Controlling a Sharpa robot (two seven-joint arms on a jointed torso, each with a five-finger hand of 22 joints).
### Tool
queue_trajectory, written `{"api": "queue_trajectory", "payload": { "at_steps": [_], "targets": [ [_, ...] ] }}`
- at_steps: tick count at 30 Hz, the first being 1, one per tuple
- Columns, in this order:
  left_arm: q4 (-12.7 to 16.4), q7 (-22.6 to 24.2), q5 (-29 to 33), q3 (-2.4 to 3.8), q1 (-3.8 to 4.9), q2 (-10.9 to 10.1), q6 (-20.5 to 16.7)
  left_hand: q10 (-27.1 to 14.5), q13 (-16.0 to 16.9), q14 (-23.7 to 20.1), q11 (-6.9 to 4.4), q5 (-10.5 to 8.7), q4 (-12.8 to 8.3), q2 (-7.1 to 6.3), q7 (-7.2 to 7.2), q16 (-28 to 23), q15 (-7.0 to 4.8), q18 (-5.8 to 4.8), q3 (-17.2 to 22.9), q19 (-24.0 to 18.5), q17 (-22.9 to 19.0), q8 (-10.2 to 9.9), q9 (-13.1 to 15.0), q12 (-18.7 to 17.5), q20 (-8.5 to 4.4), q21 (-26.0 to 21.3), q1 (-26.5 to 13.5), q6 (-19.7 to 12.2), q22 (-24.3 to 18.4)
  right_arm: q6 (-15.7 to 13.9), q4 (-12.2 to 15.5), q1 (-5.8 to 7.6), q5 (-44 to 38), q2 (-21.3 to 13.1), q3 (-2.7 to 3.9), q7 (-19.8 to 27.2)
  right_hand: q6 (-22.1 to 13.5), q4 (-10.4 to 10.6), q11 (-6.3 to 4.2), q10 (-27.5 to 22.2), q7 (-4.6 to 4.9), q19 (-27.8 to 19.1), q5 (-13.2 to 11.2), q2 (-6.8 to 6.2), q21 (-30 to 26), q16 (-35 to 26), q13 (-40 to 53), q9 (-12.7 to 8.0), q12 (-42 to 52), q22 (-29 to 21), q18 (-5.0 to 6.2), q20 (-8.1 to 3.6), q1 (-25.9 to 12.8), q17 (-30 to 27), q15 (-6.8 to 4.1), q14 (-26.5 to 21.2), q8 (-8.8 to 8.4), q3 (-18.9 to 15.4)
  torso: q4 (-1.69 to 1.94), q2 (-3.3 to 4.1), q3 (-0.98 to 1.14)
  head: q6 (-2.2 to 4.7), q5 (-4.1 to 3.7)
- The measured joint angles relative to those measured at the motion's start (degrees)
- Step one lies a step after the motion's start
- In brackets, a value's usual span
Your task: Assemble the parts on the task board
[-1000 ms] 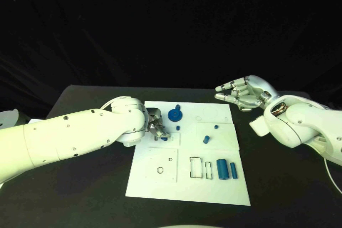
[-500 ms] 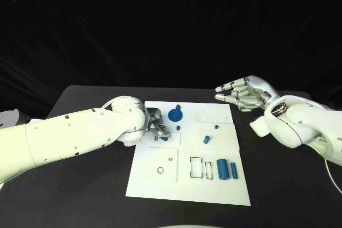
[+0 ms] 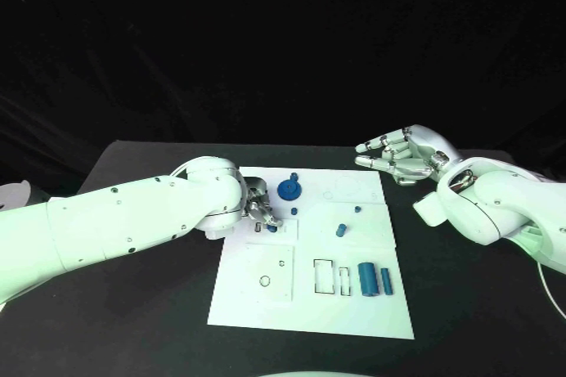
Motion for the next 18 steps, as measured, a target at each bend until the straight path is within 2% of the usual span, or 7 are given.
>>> {"api": "queue_trajectory", "payload": {
  "at_steps": [2,4,12,18],
  "targets": [
    [-0.11,0.0,0.01,0.01,0.01,0.08,0.2,0.0,0.0,0.0,0.0,0.0,0.11,-0.05,0.08,0.0,0.0,-0.69,-0.23,0.0,0.0,0.0,0.0,0.0,0.0,0.06,-0.58,0.29,0.0,0.02,0.08,0.0,0.0,-0.07,0.0,-0.01,0.0,0.0,0.0,0.0,0.0,0.0,0.0,0.0,0.0,0.0,0.0,0.0,0.0,0.0,0.0,0.0,0.0,0.0,0.0,0.0,0.0,0.0,-0.01,0.0,0.0,-0.03,-0.01],
    [-0.23,0.0,0.01,0.01,0.02,0.17,0.35,0.0,0.07,0.0,-0.01,0.0,0.06,-0.08,-0.32,0.0,0.0,-0.9,-0.51,0.0,0.0,-0.06,0.0,0.23,0.0,0.38,-0.68,0.71,0.0,0.04,0.13,0.0,0.0,-0.11,0.0,-0.02,0.0,0.0,-0.08,-0.08,0.0,0.0,0.0,0.0,0.0,0.0,0.0,0.0,0.0,-0.04,0.0,0.0,0.0,0.0,0.0,0.0,0.0,0.0,0.02,0.0,-0.01,-0.04,-0.04],
    [-0.91,0.01,-0.01,0.01,0.03,0.67,0.87,0.4,0.47,0.0,-0.42,0.0,0.68,0.38,-0.92,0.0,0.0,-0.91,-1.76,-0.2,0.01,-0.06,0.14,0.54,-0.2,0.68,-2.2,1.7,-0.01,0.08,0.33,0.0,0.03,-0.26,0.0,-0.05,0.0,0.0,-0.21,-0.21,0.0,0.0,0.0,0.0,0.0,0.0,0.0,0.0,-0.23,-0.15,0.01,0.0,0.0,-0.01,0.0,0.0,0.0,0.0,0.08,-0.03,-0.04,0.02,-0.12],
    [-1.51,0.01,-0.07,-0.01,0.03,1.15,1.29,0.62,0.83,0.0,-0.23,0.0,0.95,0.33,-1.02,0.0,0.0,-0.91,-2.68,0.01,0.04,-0.05,0.31,0.86,-0.42,1.04,-3.24,2.04,-0.01,0.09,0.46,0.01,0.06,-0.32,0.0,-0.07,0.0,0.0,-0.21,-0.21,0.0,0.0,0.0,0.0,0.0,-0.34,-0.16,0.0,-0.23,-0.23,0.0,0.0,0.0,-0.01,0.0,0.0,0.0,0.0,0.08,-0.03,-0.08,0.1,-0.11]
  ]
}}
